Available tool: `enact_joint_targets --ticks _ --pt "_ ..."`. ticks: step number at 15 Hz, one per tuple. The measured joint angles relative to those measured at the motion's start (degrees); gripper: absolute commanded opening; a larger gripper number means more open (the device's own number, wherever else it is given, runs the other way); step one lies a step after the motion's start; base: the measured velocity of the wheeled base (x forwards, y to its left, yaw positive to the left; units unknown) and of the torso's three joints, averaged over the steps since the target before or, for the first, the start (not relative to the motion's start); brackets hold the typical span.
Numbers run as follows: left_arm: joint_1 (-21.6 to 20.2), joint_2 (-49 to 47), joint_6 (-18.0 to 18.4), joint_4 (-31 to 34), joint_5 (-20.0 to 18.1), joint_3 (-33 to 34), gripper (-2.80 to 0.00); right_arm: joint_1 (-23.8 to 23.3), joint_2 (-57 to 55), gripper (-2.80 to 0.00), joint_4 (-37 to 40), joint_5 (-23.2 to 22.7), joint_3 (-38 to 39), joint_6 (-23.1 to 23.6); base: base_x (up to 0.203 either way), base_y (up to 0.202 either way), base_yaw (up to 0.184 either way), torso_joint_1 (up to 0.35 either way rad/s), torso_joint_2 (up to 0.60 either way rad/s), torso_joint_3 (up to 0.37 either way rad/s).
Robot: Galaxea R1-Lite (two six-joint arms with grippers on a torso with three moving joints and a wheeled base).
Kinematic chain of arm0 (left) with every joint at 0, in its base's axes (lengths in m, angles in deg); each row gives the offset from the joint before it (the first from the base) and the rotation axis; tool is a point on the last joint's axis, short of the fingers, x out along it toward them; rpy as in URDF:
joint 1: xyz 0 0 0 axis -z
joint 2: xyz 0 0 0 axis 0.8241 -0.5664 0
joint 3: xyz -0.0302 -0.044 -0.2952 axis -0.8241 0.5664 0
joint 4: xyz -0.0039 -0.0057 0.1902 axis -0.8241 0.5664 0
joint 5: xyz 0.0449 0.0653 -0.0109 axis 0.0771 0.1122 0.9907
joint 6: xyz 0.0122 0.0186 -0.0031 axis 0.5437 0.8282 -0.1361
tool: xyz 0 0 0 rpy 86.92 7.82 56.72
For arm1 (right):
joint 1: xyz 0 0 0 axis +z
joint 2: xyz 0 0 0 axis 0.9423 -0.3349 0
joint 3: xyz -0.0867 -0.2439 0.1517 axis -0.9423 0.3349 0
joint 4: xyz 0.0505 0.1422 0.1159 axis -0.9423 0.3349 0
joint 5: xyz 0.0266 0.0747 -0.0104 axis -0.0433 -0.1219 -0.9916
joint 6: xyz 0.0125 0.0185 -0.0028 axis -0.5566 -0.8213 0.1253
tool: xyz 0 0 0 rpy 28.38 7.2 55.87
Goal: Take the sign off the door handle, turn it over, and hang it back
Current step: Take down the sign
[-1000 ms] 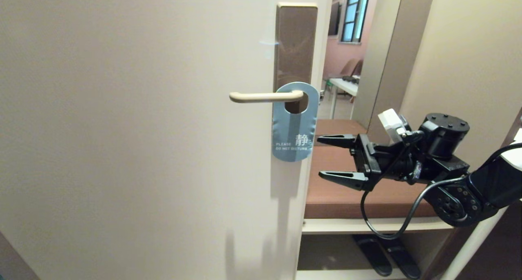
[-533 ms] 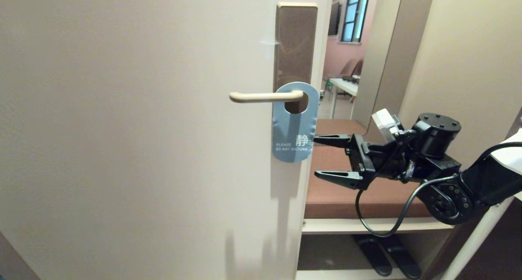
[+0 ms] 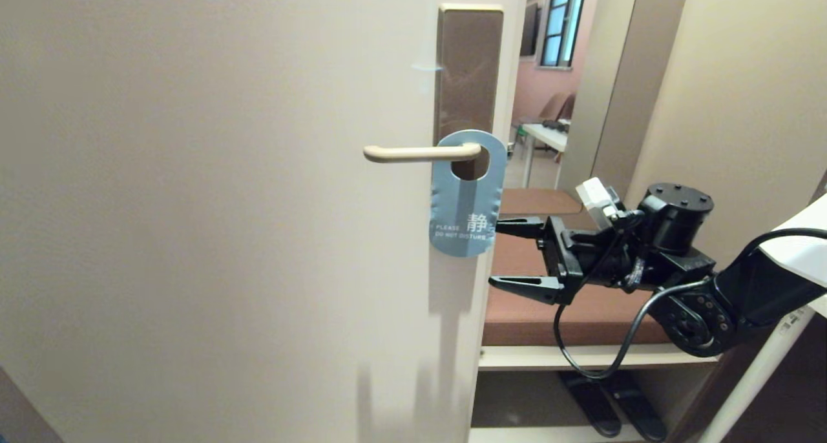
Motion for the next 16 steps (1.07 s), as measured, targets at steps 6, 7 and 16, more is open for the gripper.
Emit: enact_joint_targets --ticks 6,7,16 --pt "0.0 0.0 0.0 0.0 0.0 0.0 -2.80 0.1 -1.5 0.00 0.1 0.1 -4.3 -1.5 0.000 0.000 0.000 0.000 0.00 0.000" --pt "0.0 0.0 0.0 0.0 0.0 0.0 -2.80 0.3 -1.8 0.00 0.1 0.1 -4.9 -1.9 0.000 0.000 0.000 0.000 0.00 0.000" --pt "0.0 0.0 0.0 0.0 0.0 0.0 -2.80 2.9 -2.9 0.00 0.1 0.1 -6.7 -2.9 0.000 0.000 0.000 0.000 0.00 0.000"
